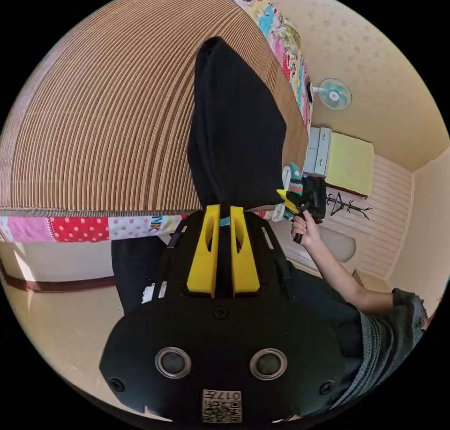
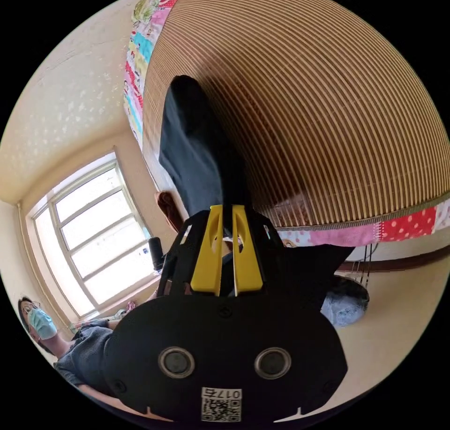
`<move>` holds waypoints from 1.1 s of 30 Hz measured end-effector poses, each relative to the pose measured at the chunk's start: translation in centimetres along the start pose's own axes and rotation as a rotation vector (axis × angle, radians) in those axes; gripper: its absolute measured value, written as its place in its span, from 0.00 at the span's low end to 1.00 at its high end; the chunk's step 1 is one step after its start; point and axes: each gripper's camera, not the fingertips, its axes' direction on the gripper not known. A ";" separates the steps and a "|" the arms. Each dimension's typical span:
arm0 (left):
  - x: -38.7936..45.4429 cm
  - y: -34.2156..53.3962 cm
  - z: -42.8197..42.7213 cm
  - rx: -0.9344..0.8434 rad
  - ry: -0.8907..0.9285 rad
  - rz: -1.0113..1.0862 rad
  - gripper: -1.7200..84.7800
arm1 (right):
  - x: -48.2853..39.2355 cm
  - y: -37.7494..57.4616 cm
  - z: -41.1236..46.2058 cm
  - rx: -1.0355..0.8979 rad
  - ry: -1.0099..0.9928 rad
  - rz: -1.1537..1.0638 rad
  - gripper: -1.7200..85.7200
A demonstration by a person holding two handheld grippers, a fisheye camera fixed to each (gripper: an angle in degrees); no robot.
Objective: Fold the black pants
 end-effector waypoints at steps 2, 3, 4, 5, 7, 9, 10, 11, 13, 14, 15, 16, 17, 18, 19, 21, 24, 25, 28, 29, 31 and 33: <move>-0.3 -0.7 0.8 -0.026 0.026 -0.010 0.08 | -0.4 -2.2 -0.7 0.008 0.120 0.023 0.09; -0.3 -1.6 0.5 -0.014 0.049 -0.019 0.09 | -1.0 -2.9 -1.0 0.007 0.172 0.015 0.10; -0.3 -2.1 0.1 0.000 0.054 -0.023 0.09 | -2.5 -4.4 -1.5 0.011 0.250 -0.030 0.11; -0.1 -3.4 -0.8 0.038 0.056 -0.027 0.10 | -4.2 -6.0 -1.9 0.017 0.304 -0.091 0.13; 0.2 -5.4 -2.2 0.099 0.049 -0.030 0.12 | -6.5 -8.7 -1.9 -0.006 0.338 -0.181 0.15; 0.4 -8.8 -3.4 0.153 0.032 -0.035 0.15 | -8.1 -11.8 -1.2 -0.054 0.318 -0.266 0.17; 0.4 -9.6 -3.5 0.161 0.025 -0.041 0.16 | -8.8 -13.9 -0.4 -0.089 0.297 -0.312 0.19; 0.4 -11.4 -3.6 0.179 0.020 -0.051 0.17 | -9.2 -16.0 0.6 -0.130 0.280 -0.346 0.20; 0.5 -13.8 -3.5 0.206 0.038 -0.053 0.17 | -9.2 -19.0 2.3 -0.193 0.266 -0.371 0.22; 0.8 -15.1 -3.3 0.222 0.038 -0.049 0.18 | -8.8 -20.7 3.4 -0.234 0.258 -0.371 0.22; 1.3 -16.3 -2.9 0.223 0.010 -0.049 0.18 | -8.5 -21.5 4.0 -0.260 0.246 -0.368 0.23; 1.6 -16.9 -2.6 0.213 -0.003 -0.046 0.18 | -7.8 -22.9 5.2 -0.326 0.197 -0.361 0.23; 2.0 -18.1 -1.8 0.184 -0.014 -0.047 0.19 | -7.0 -23.9 6.6 -0.400 0.148 -0.352 0.23; 2.4 -18.9 -1.0 0.163 -0.002 -0.048 0.19 | -6.7 -24.3 7.2 -0.435 0.123 -0.351 0.22; 2.6 -19.2 -0.5 0.154 0.011 -0.044 0.19 | -6.2 -24.7 8.3 -0.491 0.075 -0.355 0.22; 3.8 -19.4 0.2 0.187 -0.020 -0.055 0.18 | -5.6 -24.9 9.4 -0.525 0.038 -0.345 0.21; 4.9 -18.9 0.7 0.241 -0.035 -0.075 0.16 | -4.8 -24.5 9.0 -0.467 0.055 -0.337 0.18; 4.8 -18.8 0.7 0.240 -0.021 -0.084 0.16 | -4.2 -24.3 8.7 -0.469 0.008 -0.314 0.17; 5.2 -18.4 0.3 0.199 0.031 -0.102 0.11 | -3.9 -22.8 7.9 -0.499 -0.047 -0.315 0.15; 6.0 -18.0 -0.1 0.189 0.028 -0.082 0.11 | -4.0 -21.9 7.8 -0.515 -0.042 -0.315 0.15; 7.3 -17.0 -0.4 0.168 0.000 -0.084 0.10 | -4.1 -20.5 7.7 -0.542 -0.053 -0.293 0.14; 8.3 -15.4 -0.5 0.135 -0.053 -0.115 0.10 | -4.3 -18.7 7.8 -0.562 -0.071 -0.269 0.14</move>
